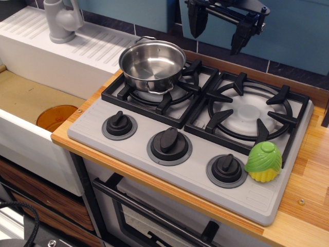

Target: Put pot or pan on stove and put corncob in pot or pan

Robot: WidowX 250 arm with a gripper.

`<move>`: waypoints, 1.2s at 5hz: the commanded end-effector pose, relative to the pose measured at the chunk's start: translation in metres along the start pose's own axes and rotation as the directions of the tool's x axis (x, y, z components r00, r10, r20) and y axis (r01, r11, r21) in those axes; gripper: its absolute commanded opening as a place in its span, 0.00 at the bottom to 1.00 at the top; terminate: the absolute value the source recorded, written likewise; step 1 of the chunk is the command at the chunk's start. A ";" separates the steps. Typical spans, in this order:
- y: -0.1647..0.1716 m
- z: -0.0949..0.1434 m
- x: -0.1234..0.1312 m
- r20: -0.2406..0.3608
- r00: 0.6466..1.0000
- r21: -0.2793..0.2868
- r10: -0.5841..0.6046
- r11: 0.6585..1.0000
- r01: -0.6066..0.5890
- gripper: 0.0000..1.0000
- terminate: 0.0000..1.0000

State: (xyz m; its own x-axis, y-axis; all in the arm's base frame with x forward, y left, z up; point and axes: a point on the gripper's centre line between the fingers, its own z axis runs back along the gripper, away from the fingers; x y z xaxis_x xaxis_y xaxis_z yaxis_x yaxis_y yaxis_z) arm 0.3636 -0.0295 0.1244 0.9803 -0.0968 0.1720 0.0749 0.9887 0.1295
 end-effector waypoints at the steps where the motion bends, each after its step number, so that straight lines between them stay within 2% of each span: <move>1: 0.000 0.000 0.000 0.000 1.000 0.000 0.000 1.000 0.000 1.00 0.00; 3: 0.031 -0.011 -0.003 0.006 1.000 -0.008 0.029 1.000 -0.029 1.00 0.00; 4: 0.042 -0.020 -0.005 0.021 0.999 0.006 0.039 0.999 -0.039 1.00 0.00; 5: 0.052 -0.034 -0.009 0.043 0.998 0.008 0.040 0.999 -0.040 1.00 0.00; 6: 0.054 -0.060 -0.012 0.081 0.996 0.003 0.047 0.999 -0.047 1.00 0.00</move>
State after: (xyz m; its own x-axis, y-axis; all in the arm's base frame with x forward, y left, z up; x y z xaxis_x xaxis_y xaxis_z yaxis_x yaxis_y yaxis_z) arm 0.3605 0.0284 0.0535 0.9753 -0.0633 0.2118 0.0389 0.9923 0.1174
